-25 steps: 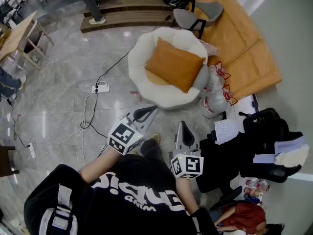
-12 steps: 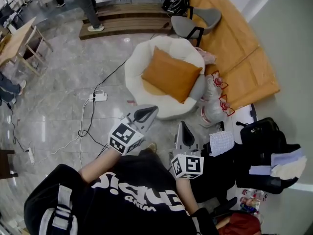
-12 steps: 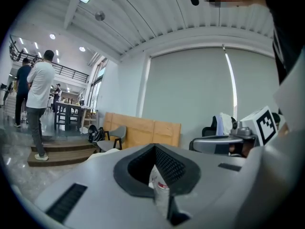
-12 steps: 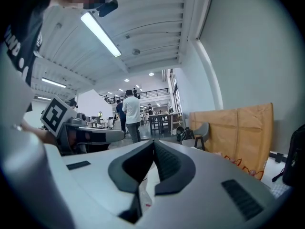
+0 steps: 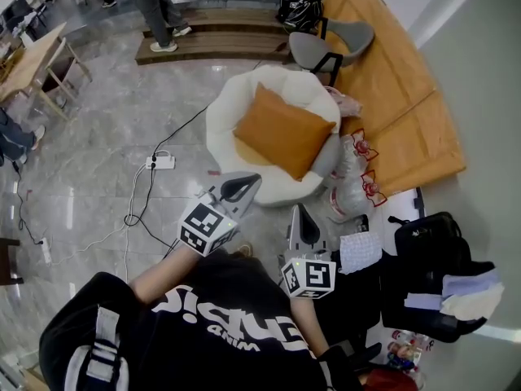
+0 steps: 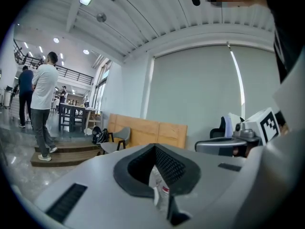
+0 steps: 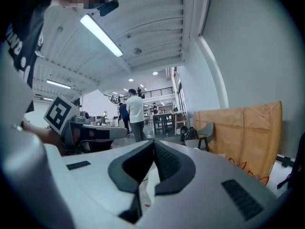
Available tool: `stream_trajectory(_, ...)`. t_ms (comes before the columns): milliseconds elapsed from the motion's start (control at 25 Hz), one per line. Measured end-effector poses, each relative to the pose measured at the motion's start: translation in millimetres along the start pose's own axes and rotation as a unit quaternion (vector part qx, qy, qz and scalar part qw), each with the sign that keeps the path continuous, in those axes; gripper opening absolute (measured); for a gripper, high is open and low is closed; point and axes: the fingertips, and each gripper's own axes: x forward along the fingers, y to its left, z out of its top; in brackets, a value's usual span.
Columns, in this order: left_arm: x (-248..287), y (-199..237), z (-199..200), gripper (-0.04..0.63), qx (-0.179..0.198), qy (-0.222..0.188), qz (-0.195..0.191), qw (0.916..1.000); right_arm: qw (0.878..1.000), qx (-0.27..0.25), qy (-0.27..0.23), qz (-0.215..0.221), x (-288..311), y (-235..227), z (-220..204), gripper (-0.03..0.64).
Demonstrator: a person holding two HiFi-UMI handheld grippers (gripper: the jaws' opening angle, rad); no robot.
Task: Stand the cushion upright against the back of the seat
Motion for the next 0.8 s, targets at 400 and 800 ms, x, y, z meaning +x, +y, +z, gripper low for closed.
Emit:
stream_trajectory(400,15,7,-11,0.008,0.001,0.003,0.014,0.9999,1.000,0.006,0.015,0.010,14,-21,-12,0.021)
stream_trajectory(800,45,42,-6,0.008,0.004,0.013,0.008,0.9999,1.000,0.003,0.014,0.009,60,-35,-8,0.021)
